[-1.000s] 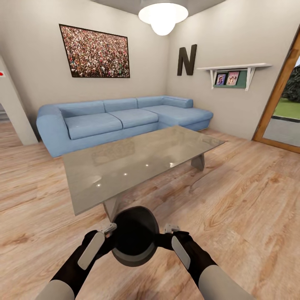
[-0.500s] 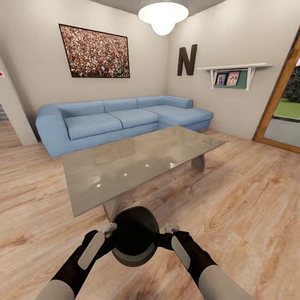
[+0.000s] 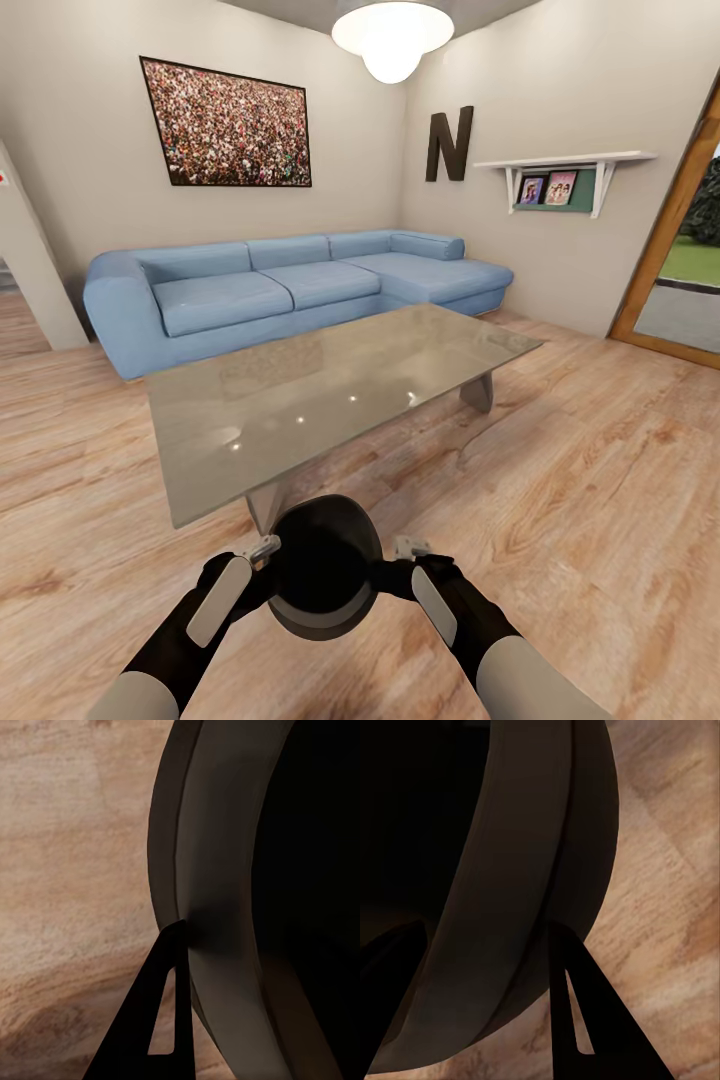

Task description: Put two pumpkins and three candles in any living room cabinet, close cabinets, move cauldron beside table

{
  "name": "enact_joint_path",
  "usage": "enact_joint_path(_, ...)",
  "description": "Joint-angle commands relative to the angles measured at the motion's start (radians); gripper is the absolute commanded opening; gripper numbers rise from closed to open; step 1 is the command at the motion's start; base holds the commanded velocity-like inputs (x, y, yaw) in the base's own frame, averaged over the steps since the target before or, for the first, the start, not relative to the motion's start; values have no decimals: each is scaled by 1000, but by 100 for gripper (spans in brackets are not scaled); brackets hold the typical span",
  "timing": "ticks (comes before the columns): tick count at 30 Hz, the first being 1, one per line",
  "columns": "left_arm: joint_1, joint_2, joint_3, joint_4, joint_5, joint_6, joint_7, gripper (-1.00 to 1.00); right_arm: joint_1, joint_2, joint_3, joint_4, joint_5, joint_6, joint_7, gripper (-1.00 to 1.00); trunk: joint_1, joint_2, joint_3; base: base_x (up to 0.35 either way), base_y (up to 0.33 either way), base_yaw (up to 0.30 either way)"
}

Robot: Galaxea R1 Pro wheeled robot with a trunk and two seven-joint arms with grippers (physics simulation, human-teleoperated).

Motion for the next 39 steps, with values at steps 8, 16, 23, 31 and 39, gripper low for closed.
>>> enact_joint_path(8, -1, 1, 11, -40, 66, -11, -42, -100, 0, -1, 1, -2, -42, 2, 23, -100, 0, -1, -1, 28, 0, 0)
enact_joint_path(16, -1, 0, 11, -40, 66, -11, -42, -100, 0, -1, 1, -2, -42, 3, 23, -100, 0, -1, -1, 116, 0, 0)
enact_joint_path(23, -1, 0, 11, -40, 66, -11, -42, -100, 0, -1, 1, -2, -42, 4, 23, -100, 0, -1, -1, 38, 0, 0)
enact_joint_path(31, -1, -1, 11, -40, 66, -11, -42, -100, 0, -1, 1, -2, -42, 4, 23, -100, 0, -1, -1, 36, 0, 0)
enact_joint_path(39, -1, -1, 11, -41, 66, -11, -42, -100, 0, -1, 1, -3, -41, 4, 39, -100, 0, -1, -1, 1, 0, 0)
